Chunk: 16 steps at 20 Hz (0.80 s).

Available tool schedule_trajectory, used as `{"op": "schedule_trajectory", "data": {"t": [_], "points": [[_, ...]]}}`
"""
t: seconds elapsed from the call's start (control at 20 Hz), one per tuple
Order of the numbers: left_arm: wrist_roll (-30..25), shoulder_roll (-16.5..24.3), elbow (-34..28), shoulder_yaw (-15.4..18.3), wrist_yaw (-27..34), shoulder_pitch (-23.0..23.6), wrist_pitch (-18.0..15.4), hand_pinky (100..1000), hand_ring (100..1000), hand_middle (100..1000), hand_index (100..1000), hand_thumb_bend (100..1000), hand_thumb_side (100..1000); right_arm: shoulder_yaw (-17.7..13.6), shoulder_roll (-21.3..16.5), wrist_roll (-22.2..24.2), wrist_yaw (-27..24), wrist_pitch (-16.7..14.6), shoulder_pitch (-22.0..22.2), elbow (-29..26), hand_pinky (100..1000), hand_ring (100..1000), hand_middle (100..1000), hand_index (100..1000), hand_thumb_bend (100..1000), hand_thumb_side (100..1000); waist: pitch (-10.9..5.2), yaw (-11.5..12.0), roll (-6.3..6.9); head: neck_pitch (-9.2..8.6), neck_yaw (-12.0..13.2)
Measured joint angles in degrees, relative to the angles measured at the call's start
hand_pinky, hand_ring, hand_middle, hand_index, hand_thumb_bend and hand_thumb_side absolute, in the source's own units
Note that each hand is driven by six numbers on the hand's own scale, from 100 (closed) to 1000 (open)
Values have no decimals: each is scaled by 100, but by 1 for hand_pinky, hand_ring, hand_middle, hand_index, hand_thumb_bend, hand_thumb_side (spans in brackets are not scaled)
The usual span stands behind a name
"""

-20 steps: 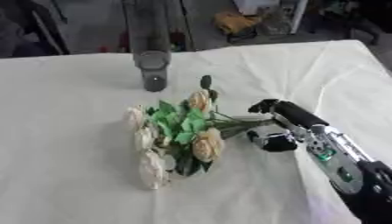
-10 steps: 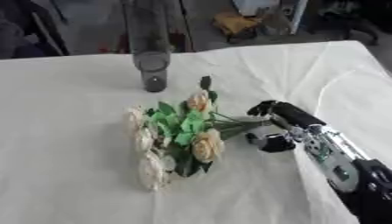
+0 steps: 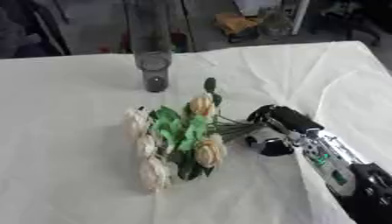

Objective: Arrange flowers into the vase.

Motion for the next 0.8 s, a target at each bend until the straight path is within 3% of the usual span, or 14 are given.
{"op": "schedule_trajectory", "data": {"t": [0.55,0.8], "points": [[-3,0,0,-11,1,-4,0,665,730,689,721,559,728,58,0,-207,254,199,-8,-11,609,569,513,645,293,364,0,35,-3,-1,-4],[-4,0,1,-11,8,-5,-1,666,731,689,721,559,728,59,2,-361,383,353,-7,0,523,510,446,528,279,393,0,34,-3,-2,-4]]}}
